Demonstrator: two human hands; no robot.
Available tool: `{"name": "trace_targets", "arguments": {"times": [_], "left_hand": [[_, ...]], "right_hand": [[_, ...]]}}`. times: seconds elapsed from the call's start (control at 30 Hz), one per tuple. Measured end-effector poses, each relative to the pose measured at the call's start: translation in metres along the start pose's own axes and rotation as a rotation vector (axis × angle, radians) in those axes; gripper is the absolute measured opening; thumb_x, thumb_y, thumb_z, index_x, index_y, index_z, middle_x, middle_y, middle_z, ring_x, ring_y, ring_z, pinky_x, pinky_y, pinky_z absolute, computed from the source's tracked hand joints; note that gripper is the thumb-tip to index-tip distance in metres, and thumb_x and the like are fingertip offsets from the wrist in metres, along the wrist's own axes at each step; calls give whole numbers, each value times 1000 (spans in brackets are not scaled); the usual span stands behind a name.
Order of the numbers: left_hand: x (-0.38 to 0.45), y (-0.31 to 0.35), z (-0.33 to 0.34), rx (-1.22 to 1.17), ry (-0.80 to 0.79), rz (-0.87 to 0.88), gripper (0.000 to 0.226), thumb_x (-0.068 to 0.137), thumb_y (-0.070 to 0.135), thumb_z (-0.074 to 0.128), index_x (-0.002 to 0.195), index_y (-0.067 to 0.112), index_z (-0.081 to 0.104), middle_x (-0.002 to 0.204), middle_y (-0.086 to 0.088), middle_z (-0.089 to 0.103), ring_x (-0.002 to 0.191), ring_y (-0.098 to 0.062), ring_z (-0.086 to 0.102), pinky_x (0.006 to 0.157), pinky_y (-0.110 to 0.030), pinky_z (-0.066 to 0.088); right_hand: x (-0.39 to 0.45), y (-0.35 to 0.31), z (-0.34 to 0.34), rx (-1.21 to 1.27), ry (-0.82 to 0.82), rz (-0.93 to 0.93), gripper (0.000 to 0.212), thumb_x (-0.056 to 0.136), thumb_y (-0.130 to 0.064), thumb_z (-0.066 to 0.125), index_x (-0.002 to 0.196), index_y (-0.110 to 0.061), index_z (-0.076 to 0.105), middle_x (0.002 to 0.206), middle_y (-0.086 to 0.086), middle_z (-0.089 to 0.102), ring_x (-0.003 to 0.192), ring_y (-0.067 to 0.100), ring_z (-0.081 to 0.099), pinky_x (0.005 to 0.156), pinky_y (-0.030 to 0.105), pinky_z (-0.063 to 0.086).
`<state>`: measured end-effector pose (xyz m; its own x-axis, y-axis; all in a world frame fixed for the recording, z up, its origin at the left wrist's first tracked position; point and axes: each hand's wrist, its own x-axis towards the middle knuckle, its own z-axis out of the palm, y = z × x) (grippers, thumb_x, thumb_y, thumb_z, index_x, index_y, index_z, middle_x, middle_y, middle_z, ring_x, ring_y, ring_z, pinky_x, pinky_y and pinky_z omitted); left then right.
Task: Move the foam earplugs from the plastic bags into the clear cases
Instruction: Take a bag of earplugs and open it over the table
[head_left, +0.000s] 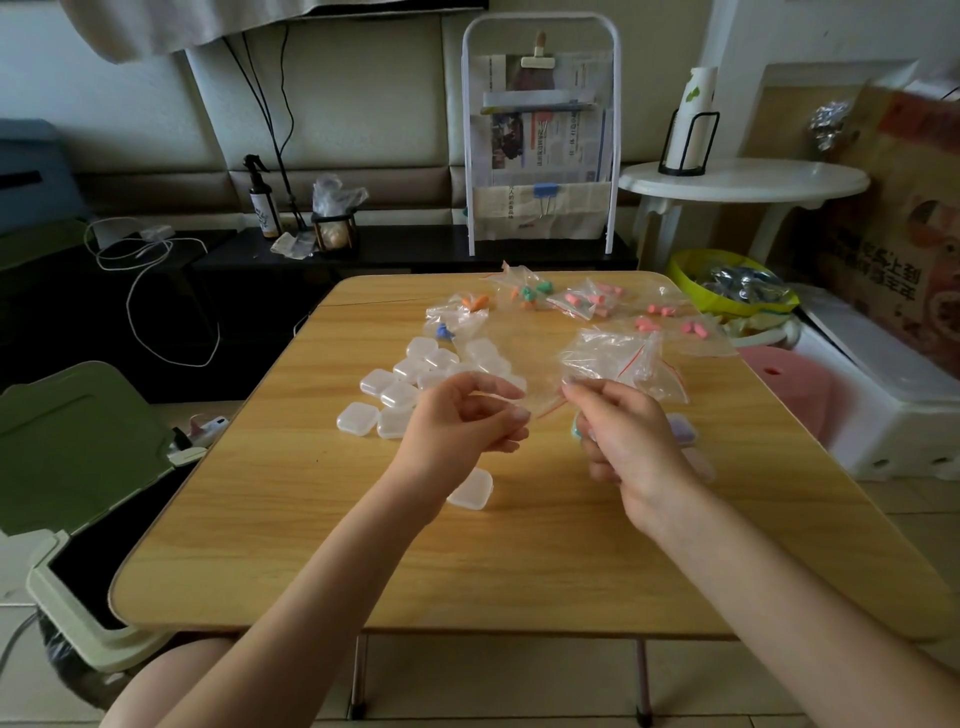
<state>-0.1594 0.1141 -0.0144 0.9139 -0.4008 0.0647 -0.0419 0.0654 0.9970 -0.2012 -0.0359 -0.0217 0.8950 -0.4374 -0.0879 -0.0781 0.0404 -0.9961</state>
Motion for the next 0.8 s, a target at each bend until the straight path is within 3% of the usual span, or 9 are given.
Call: {"name": "trace_targets", "arguments": {"times": [0.13,0.3,0.4,0.47,0.63,0.8], "left_hand": [[0,-1,0,42,28,13,21,81,-6,68,87,9,54,67,-6,67,59,-12,64,55,-19,51],[1,-2,2,44,76,16,24,82,6,70,97,11,52,72,-7,71,65,-12,68,59,-20,53],[2,-3,1,-7,61,-19,34,79,12,74,104,13,50,81,-8,74,77,-18,72,71,-28,58],[1,-2,-1,10,48,-38,42,75,8,77,107,14,51,89,-8,74,80,-18,72,73,-26,57],[2,-1,-3,-4,118,-38,40,76,3,75,108,11,52,88,-9,73,79,-16,69,63,-19,54],[2,1,-6,124,36,-47,38,77,2,74,107,15,54,81,2,74,77,-9,67,53,-18,45]], "right_hand": [[0,0,0,-26,12,-33,14,89,-27,66,82,-15,64,51,-7,35,43,8,26,38,20,22],[1,-1,-2,6,33,-15,32,90,-21,64,66,-21,44,47,-10,37,43,7,29,35,18,22],[1,-1,-3,32,43,-5,28,91,-23,63,70,-20,47,48,-10,38,41,6,30,34,18,23],[2,-1,-4,40,39,-1,26,92,-26,63,71,-20,48,48,-9,39,40,6,30,34,17,23],[2,-4,-3,9,-20,24,14,94,-21,55,81,-14,53,53,-5,39,39,6,28,34,18,21],[6,-8,-5,-64,-44,39,19,93,-25,48,95,-20,66,54,-6,38,36,3,28,33,17,22]]}}
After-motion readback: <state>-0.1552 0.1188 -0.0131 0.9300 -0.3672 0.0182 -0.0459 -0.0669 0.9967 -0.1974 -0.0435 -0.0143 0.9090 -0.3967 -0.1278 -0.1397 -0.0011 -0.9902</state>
